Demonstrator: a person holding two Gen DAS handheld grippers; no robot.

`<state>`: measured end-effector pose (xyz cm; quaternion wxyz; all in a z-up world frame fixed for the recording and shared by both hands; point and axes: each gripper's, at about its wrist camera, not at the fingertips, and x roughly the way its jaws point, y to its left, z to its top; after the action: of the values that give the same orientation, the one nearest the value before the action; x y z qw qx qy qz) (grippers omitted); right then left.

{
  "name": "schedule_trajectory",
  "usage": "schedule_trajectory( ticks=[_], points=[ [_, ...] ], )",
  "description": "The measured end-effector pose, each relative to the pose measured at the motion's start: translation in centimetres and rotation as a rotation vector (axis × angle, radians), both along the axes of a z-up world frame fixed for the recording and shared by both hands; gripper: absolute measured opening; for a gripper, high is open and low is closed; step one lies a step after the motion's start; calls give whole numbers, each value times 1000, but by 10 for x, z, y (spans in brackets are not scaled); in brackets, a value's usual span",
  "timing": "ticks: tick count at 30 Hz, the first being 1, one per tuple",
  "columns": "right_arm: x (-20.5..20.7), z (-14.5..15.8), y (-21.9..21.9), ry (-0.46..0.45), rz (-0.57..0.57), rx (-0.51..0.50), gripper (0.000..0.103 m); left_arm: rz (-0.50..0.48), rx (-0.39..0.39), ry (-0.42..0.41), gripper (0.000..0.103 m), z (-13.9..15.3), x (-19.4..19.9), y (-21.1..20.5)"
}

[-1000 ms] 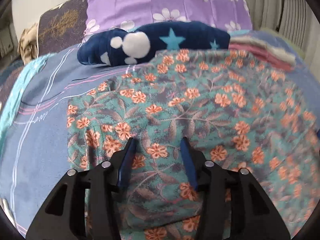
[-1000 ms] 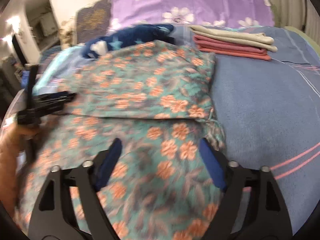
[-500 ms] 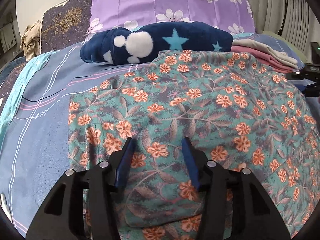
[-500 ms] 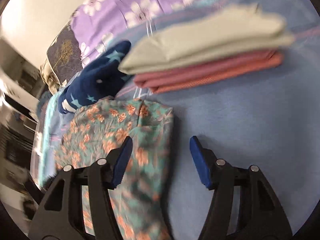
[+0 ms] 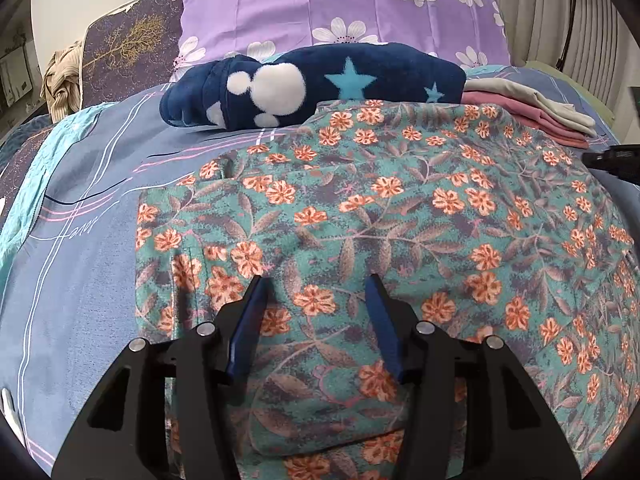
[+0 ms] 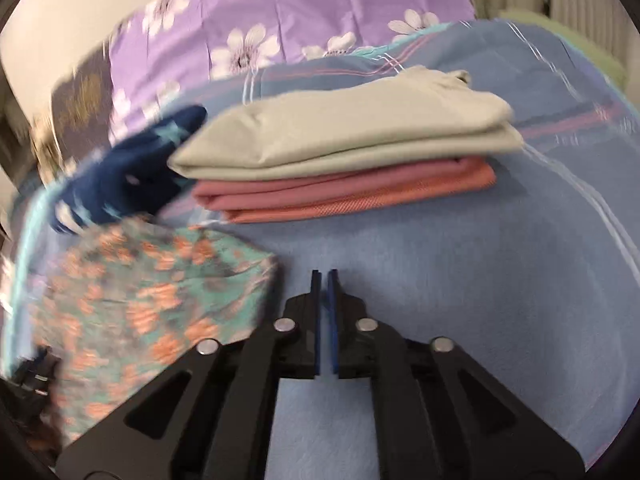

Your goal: Fold small clothes

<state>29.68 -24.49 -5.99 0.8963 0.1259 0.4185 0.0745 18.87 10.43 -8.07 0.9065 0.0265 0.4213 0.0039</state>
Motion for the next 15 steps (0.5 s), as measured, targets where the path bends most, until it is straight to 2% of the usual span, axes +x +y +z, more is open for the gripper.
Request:
schedule_trajectory(
  ticks=[3,4,5,6,7,8,9,10,12,13,15],
  points=[
    [-50,26,26,-86,176,72,7,1,3,0,53,0,0,0],
    [-64,28,34,-97,236,84,13,1,3,-1,54,0,0,0],
    [-78,26,44,-92,291,71,24,1,3,-1,54,0,0,0],
    [-90,12,56,-54,317,-17,29,2,4,-1,54,0,0,-1],
    [-94,-1,61,-22,299,-102,32,4,6,-1,56,0,0,-1],
    [-96,-20,65,15,266,-210,28,8,8,-1,58,0,1,-1],
    [-102,-34,64,-33,278,-239,28,11,7,0,59,0,1,0],
    [-104,-32,61,-39,275,-216,28,15,7,0,61,0,1,0],
    [-99,-26,52,16,237,-145,28,17,-11,-6,65,2,0,4],
    [-99,-27,51,22,237,-141,28,15,-28,-10,68,3,-1,6],
    [-103,-24,56,-2,268,-205,28,14,-89,-18,70,10,-12,15]
  ],
)
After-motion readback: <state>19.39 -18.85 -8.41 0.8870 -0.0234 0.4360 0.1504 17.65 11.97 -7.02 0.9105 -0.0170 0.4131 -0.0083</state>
